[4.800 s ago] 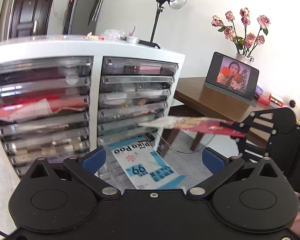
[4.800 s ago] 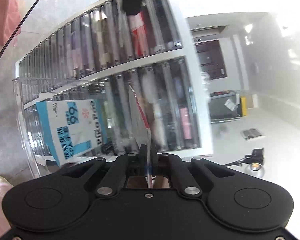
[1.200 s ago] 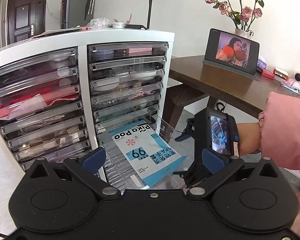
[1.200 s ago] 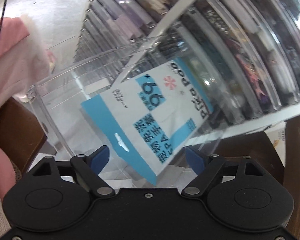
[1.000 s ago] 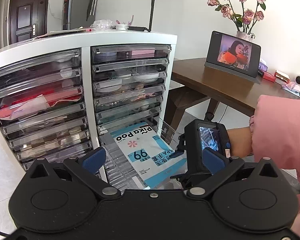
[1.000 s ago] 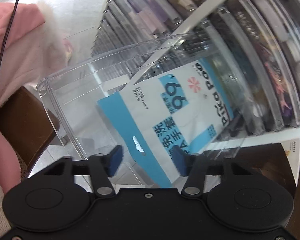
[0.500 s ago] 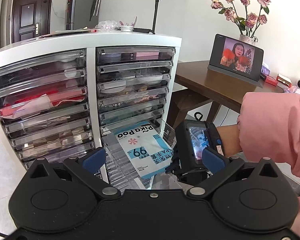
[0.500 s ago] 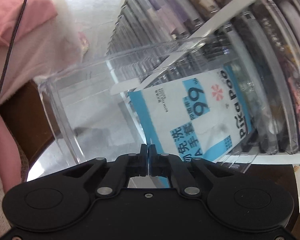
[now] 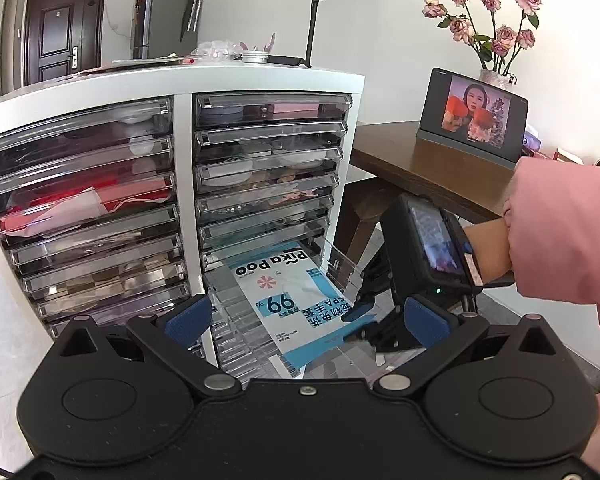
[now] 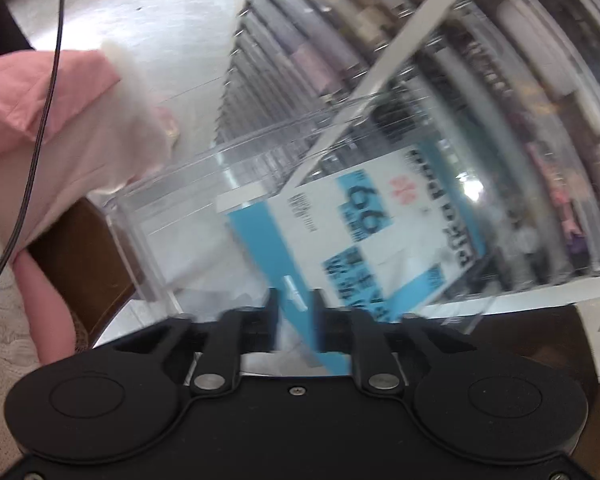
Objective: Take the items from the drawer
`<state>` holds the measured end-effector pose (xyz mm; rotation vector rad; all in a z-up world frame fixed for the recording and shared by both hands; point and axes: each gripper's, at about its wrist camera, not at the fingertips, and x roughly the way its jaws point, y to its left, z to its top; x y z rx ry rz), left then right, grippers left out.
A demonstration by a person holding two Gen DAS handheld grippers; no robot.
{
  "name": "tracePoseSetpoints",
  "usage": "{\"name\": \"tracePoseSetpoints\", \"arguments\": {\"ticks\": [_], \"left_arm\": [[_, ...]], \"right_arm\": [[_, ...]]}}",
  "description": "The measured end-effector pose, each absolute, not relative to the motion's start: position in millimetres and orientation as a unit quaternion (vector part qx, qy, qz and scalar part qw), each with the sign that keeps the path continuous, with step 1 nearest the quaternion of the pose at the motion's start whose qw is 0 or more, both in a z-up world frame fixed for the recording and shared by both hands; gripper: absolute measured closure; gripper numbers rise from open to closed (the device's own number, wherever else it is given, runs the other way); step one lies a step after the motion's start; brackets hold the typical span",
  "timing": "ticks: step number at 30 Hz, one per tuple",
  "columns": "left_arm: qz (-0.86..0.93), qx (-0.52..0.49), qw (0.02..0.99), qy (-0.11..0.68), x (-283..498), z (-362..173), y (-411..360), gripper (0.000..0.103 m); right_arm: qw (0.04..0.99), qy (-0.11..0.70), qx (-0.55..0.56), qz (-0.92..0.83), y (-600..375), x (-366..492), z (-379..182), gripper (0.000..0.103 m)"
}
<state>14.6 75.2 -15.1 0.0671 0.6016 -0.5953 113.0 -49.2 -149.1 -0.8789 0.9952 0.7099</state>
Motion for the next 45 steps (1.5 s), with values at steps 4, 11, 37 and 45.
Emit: {"name": "tracePoseSetpoints", "arguments": {"ticks": [4, 11, 37, 45], "left_arm": [[-0.289, 0.033, 0.911, 0.294, 15, -16, 75, 0.000], [-0.283, 0.029, 0.912, 0.296, 19, -17, 79, 0.000], [-0.291, 0.030, 0.906, 0.305, 20, -21, 76, 0.000], [-0.291, 0.025, 0.906, 0.306, 22, -22, 78, 0.000]], "right_arm": [[0.724, 0.457, -0.402, 0.323, -42, 116, -175, 0.066], [0.729, 0.453, -0.403, 0.318, -44, 137, -183, 0.062], [0.718, 0.311, -0.574, 0.242, -44, 101, -212, 0.102], [0.720, 0.281, -0.592, 0.230, -46, 88, -208, 0.103]]}}
